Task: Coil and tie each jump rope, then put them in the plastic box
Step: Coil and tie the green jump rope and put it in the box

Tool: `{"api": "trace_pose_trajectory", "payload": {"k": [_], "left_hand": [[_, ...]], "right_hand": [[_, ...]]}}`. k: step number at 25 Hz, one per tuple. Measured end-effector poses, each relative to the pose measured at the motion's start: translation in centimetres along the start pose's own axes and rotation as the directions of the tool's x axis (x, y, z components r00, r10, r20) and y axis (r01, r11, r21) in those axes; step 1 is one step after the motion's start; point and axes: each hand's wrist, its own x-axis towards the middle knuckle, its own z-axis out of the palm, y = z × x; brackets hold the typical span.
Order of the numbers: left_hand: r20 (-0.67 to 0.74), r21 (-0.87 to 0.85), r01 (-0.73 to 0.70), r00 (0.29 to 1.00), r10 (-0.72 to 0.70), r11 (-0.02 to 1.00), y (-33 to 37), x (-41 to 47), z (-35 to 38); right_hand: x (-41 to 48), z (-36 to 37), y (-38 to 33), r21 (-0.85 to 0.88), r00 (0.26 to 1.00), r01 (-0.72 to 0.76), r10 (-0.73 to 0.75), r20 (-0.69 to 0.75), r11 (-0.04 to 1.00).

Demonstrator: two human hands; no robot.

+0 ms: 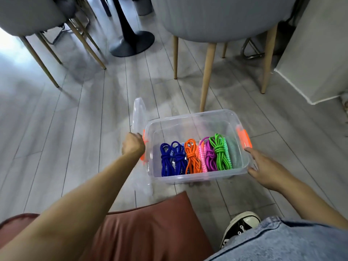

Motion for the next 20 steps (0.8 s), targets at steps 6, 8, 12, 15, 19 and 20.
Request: {"api": "trace_pose_trajectory", "payload": {"k": [6, 8, 12, 15, 19, 20], "left_hand": [[-0.278, 0.253, -0.621, 0.688, 0.671, 0.742, -0.1, -3.9, 1.4], [-0.130, 0.392, -0.751, 0.527, 0.840, 0.531, -1.0, -5.6, 3.6], [0.148, 0.335, -0.883, 0.394, 0.907, 0.329, -2.7, -8.4, 6.8], [0.214, 0.289, -0.913, 0.356, 0.910, 0.289, -3.4, -9.6, 8.0], [0.217, 0.253, -0.918, 0.362, 0.907, 0.306, -3.9, -10.5, 8.4], [0.230, 0.225, -0.931, 0.336, 0.913, 0.286, -4.1, -10.5, 8.5]], "right_hand": [[0.2, -0.2, 0.0, -0.016, 1.000, -0.011, 0.011, 0.006, 1.000], [0.2, 0.2, 0.2, 0.051, 1.000, -0.020, 0.019, 0.012, 0.999], [0.2, 0.8, 0.9, 0.490, 0.930, -0.109, 0.263, -0.257, 0.865], [0.4, 0.7, 1.3, 0.512, 0.894, -0.158, 0.343, -0.289, 0.844], [0.8, 1.3, 0.4, 0.503, 0.949, -0.174, 0.280, -0.144, 0.847], [1.0, 1.7, 0.3, 0.500, 0.955, -0.179, 0.272, -0.118, 0.847]]}}
